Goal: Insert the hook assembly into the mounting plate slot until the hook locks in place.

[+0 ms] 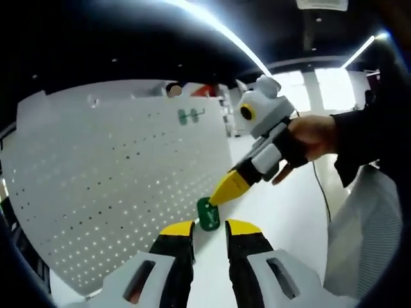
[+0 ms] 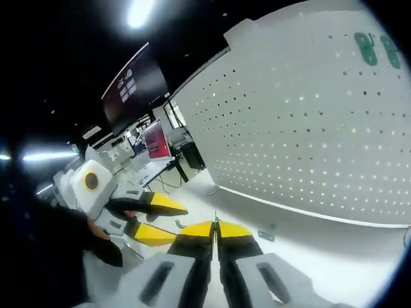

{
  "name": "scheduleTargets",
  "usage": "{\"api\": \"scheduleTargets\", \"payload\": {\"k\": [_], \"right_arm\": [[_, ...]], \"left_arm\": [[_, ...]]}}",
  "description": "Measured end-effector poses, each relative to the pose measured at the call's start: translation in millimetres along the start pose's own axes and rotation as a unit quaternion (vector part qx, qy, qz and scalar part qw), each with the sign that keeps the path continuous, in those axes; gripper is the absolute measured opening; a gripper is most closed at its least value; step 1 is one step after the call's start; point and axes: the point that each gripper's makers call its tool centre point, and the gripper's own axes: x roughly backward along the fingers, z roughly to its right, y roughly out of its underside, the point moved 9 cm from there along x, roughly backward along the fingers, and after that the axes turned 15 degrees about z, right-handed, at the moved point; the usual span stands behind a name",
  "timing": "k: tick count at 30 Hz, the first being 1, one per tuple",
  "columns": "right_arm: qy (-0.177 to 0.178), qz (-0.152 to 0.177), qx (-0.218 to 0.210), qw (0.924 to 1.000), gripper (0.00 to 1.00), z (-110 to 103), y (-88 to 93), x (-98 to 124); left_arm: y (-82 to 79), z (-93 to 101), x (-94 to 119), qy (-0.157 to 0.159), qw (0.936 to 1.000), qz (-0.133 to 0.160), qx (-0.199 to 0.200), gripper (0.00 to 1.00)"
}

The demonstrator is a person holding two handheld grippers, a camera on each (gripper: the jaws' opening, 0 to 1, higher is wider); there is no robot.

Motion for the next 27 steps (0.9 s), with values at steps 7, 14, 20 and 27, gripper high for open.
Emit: {"api": "scheduleTargets", "payload": {"k": [7, 14, 20, 27], "right_arm": [[-0.066, -0.025, 0.028, 0.9971, 0.0, -6, 1.5, 11], [-0.121, -0.059, 0.056, 0.9894, 0.0, -19, 7.3, 14], [-0.153, -0.069, 0.062, 0.9838, 0.0, -25, 9.6, 16], [-0.188, -0.075, 0.071, 0.9767, 0.0, -32, 9.3, 20]], "left_arm": [[-0.7, -8.0, 5, 0.015, 0.9999, -0.001, 0.008, 0.17], [-1.5, -1.3, 0, 0.078, 0.9966, 0.0, 0.025, 0.15], [0.2, 6.3, -1, 0.119, 0.992, 0.002, 0.044, 0.13], [0.1, 10.0, 1, 0.157, 0.9844, 0.011, 0.078, 0.09]]}}
